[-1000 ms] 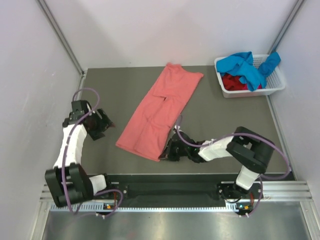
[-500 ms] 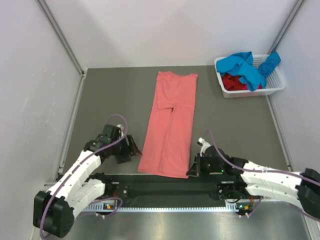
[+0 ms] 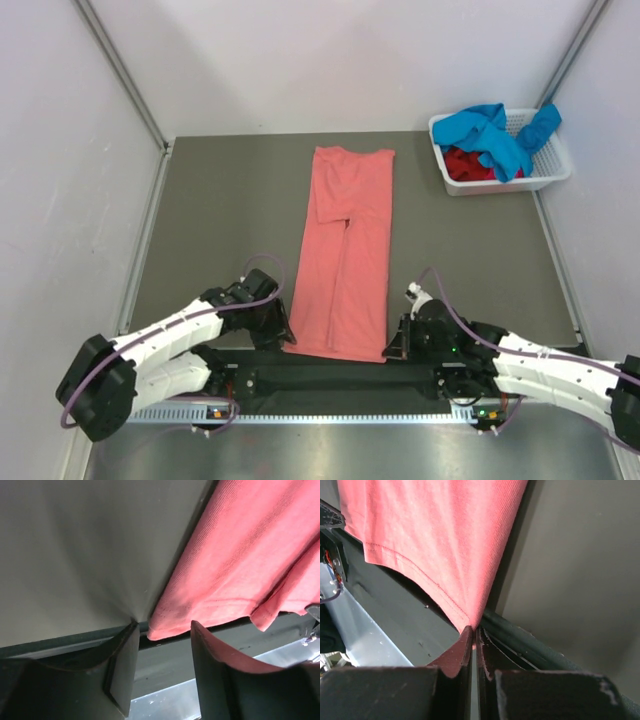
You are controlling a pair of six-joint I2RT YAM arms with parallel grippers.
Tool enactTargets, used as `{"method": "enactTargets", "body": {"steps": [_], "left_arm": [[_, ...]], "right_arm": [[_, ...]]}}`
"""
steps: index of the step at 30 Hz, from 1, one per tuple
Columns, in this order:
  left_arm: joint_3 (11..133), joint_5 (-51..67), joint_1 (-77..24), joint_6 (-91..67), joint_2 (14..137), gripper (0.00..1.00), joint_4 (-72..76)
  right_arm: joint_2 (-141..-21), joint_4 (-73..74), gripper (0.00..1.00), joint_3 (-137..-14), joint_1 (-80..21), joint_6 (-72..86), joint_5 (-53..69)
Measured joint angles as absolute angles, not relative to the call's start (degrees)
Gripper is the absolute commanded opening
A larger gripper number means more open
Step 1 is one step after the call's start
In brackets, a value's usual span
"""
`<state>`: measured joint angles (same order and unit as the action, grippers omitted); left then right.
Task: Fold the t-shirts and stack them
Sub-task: Fold the tshirt
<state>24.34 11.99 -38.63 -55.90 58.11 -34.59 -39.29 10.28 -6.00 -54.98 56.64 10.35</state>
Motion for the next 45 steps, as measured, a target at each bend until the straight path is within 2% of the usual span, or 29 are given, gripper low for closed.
{"method": "enactTargets", "body": {"steps": [5,8,9,11,17,22,30,35,40,45], "left_arm": [[24.01,12.88,-39.48,-58.39,59.68,0.46,-31.77],[23.57,12.88,-39.48,-59.33,60.34,0.27,-29.39],[23.11,12.99,-39.48,-59.88,60.40,0.13,-28.49],[22.68,12.75,-39.53,-60.58,60.38,0.00,-27.90],[23.05,12.53,-39.55,-60.99,57.23,0.00,-30.28],[31.62,11.92,-39.55,-60.25,56.77,0.00,-36.21],[51.44,9.30,-38.50,-55.00,72.95,0.00,-39.13],[58.63,10.00,-31.53,-50.63,81.87,0.00,-39.66],[69.71,12.05,-24.12,-45.43,93.80,0.00,-39.99],[81.14,14.83,-22.33,-41.30,106.63,0.00,-39.97]], "right_arm": [[-37.82,11.57,0.00,-6.00,-54.96,56.80,10.15],[-37.52,12.23,0.00,-6.00,-54.94,56.80,10.11],[-37.50,12.38,0.00,-6.00,-54.94,56.80,10.11],[-37.50,12.78,0.00,-6.00,-54.94,56.77,10.13],[-36.84,16.40,0.00,-8.14,-54.94,56.66,10.15],[-38.74,21.10,0.00,-15.42,-52.64,55.02,10.24],[-53.23,23.62,0.00,-29.15,-36.62,44.60,15.03],[-66.32,26.30,0.00,-39.33,-26.74,36.03,19.38],[-79.99,27.29,0.00,-51.18,-21.45,29.41,23.14],[-89.47,27.92,0.00,-59.29,-18.87,25.74,26.04]]}}
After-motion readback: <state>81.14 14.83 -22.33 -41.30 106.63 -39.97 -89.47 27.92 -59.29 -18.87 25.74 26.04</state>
